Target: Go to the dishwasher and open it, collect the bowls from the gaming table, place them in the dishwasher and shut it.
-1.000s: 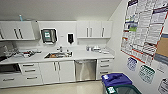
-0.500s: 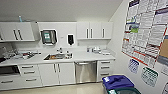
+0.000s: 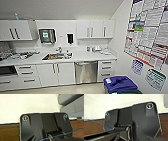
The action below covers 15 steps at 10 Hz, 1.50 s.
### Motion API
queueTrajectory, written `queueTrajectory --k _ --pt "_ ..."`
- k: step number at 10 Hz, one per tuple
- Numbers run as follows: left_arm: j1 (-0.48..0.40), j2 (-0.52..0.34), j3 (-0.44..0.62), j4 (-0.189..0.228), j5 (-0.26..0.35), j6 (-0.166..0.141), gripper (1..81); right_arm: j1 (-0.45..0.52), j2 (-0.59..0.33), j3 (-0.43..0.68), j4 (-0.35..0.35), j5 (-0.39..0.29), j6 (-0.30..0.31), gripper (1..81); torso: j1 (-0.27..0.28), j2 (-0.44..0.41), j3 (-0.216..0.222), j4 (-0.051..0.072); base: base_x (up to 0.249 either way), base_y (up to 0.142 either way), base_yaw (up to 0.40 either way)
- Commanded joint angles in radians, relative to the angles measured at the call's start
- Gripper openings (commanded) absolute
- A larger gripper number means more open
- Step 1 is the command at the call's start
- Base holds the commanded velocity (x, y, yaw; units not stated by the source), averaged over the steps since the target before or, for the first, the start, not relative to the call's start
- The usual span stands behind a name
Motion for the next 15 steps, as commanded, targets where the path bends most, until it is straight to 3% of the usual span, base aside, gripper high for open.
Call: queueTrajectory --k 1,15 --pt "-0.049 -0.009 0.01 -0.005 0.052 0.001 81.1 0.05 -0.023 0.007 0.01 -0.048 -0.003 81.1 0.0 0.0 0.0 0.0 0.107 0.0 0.0" --pt "-0.047 -0.012 0.01 -0.007 0.052 0.001 81.1 0.051 -0.016 0.006 0.01 -0.048 -0.003 81.1 -0.001 0.0 0.0 0.0 0.107 0.0 0.0"
